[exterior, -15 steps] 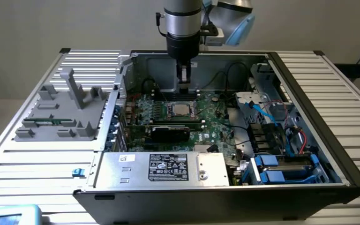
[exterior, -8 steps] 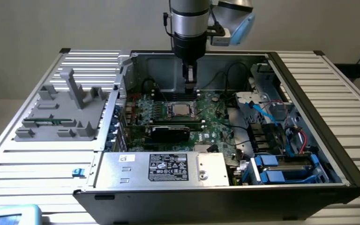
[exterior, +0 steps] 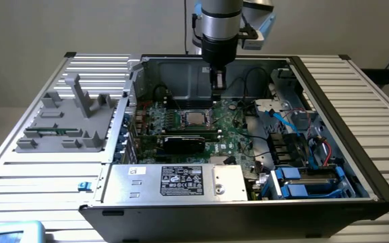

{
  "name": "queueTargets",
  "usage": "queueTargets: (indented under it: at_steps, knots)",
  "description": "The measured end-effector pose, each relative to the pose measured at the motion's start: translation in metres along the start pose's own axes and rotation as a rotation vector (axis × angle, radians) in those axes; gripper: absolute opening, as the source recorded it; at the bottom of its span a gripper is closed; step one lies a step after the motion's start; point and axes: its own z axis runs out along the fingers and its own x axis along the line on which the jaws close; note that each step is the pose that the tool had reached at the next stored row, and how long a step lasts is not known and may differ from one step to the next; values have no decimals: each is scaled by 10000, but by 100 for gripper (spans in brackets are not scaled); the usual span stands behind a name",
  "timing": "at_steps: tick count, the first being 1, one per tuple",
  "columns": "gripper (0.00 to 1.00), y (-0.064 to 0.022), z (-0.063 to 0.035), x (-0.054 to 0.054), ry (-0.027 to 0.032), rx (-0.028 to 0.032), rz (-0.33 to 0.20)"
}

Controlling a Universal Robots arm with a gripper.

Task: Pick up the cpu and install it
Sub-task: 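Close the cpu cover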

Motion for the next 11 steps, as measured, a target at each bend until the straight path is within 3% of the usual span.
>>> queueTargets:
  at_steps: [8,11]
  knots:
    - [11,342,31,10,2,0,-2]
    - [11,389,85,9,2,0,-2]
